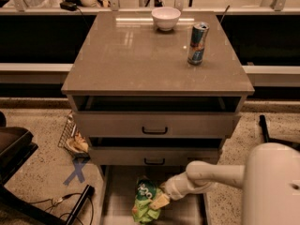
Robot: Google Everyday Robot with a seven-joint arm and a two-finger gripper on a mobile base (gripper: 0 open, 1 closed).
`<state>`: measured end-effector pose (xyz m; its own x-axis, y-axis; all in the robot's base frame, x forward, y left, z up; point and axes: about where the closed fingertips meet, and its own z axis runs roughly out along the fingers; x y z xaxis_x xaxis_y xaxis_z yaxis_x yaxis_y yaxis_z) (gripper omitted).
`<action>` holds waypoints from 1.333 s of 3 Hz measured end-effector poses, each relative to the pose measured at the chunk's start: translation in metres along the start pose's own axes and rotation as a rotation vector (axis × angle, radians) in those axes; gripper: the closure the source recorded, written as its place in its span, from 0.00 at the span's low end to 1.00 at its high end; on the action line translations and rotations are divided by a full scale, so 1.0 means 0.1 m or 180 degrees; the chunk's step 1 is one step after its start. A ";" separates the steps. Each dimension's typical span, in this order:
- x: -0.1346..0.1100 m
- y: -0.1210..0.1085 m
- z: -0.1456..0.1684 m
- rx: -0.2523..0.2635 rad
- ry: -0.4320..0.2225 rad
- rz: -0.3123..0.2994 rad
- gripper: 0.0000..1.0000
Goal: Pick green rice chip bag from bottom drawer and place on counter
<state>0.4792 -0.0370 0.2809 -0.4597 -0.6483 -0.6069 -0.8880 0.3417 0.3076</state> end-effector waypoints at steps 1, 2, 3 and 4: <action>-0.15 0.05 -0.66 -0.0012 -0.0003 0.0130 1.00; -0.35 0.19 -1.25 0.0059 0.0114 0.0219 1.00; -0.55 0.18 -1.52 0.0167 0.0131 0.0144 1.00; -0.55 0.18 -1.52 0.0167 0.0132 0.0144 1.00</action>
Offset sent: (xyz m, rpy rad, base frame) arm -0.0096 -0.0899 0.2159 -0.1212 0.0547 -0.0776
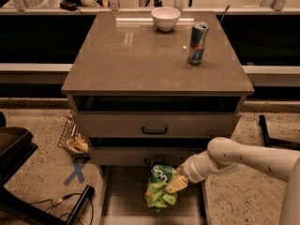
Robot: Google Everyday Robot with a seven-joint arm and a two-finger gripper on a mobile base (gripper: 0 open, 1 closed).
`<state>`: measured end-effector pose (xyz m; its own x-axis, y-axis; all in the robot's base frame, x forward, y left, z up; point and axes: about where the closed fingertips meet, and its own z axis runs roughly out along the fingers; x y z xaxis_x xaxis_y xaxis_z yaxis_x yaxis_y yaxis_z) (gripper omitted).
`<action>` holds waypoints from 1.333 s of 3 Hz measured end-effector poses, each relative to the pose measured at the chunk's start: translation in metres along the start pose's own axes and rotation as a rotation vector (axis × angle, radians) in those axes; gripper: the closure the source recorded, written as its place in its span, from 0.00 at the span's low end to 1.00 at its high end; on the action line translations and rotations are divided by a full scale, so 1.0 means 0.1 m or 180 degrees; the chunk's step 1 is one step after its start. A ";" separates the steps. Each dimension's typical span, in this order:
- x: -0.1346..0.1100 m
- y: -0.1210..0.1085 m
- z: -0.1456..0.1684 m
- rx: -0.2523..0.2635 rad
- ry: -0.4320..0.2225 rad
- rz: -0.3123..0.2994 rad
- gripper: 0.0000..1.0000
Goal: Pick green rice chip bag from bottom drawer and place on counter
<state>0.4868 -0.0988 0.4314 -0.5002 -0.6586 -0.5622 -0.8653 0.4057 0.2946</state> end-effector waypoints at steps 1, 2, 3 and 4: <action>-0.22 0.06 -0.16 -0.0051 -0.0104 0.0029 1.00; -0.59 0.31 -0.51 -0.0053 -0.0227 0.0115 1.00; -1.13 0.70 -0.94 0.0092 -0.0264 0.0055 1.00; -1.72 1.18 -1.42 0.0387 -0.0250 -0.0114 1.00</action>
Offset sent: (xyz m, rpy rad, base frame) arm 0.0044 0.0280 0.1986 0.0832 -0.0560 -0.0872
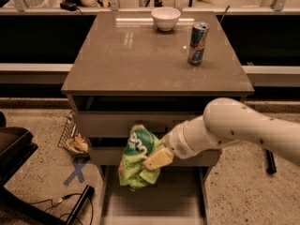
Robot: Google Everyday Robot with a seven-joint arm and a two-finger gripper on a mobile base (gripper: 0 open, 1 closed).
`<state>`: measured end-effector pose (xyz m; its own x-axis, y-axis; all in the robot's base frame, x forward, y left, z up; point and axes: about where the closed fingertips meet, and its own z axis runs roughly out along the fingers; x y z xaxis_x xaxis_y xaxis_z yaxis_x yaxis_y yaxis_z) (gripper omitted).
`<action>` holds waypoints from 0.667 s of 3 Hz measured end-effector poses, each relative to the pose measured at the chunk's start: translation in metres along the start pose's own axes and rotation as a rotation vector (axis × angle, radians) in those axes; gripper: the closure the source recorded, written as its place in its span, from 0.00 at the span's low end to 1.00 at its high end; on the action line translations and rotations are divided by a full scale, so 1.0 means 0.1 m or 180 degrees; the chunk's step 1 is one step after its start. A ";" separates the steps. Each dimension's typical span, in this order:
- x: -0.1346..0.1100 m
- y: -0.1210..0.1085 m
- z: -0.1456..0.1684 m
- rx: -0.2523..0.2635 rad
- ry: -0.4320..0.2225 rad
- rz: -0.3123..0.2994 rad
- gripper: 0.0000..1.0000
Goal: Pick green rice chip bag from bottom drawer and place on counter
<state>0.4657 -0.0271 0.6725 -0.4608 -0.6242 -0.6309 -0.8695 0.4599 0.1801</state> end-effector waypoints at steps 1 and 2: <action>-0.53 0.13 -0.46 0.0285 -0.0097 -0.0190 1.00; -1.04 0.00 -1.16 0.0705 -0.0361 -0.0136 1.00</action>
Offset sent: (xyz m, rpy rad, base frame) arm 0.0478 -0.0349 0.2193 0.0043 -0.2996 -0.2377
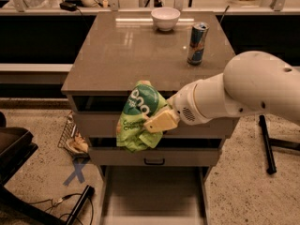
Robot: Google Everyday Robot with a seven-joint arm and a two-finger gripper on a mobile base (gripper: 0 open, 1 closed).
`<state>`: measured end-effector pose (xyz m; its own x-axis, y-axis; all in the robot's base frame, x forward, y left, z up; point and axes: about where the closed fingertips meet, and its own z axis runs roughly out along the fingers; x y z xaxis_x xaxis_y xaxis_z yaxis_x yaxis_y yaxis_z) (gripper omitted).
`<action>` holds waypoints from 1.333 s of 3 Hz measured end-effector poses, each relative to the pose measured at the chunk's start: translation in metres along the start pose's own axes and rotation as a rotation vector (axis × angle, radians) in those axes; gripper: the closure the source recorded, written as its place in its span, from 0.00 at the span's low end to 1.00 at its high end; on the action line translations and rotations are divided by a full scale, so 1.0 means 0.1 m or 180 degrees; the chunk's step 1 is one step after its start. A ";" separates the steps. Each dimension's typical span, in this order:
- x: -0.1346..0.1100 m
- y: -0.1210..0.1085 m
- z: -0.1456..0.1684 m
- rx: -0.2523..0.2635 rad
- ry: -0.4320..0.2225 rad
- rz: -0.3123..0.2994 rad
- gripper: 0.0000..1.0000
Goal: Pick green rice chip bag from bottom drawer and place on counter
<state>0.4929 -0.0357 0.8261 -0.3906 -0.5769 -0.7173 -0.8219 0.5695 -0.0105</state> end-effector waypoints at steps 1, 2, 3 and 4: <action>0.00 0.00 0.00 0.0000 0.0000 0.0000 1.00; -0.34 -0.16 0.04 -0.0001 -0.0005 -0.0022 1.00; -0.96 -0.72 0.31 0.0035 0.0114 0.0109 1.00; -1.43 -1.12 0.53 0.0148 0.0183 0.0187 1.00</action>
Offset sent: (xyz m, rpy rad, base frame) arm 0.1080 0.0455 0.0806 -0.0030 -0.0129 0.0139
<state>0.6630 0.0140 0.8928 -0.4618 -0.5735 -0.6766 -0.7772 0.6292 -0.0029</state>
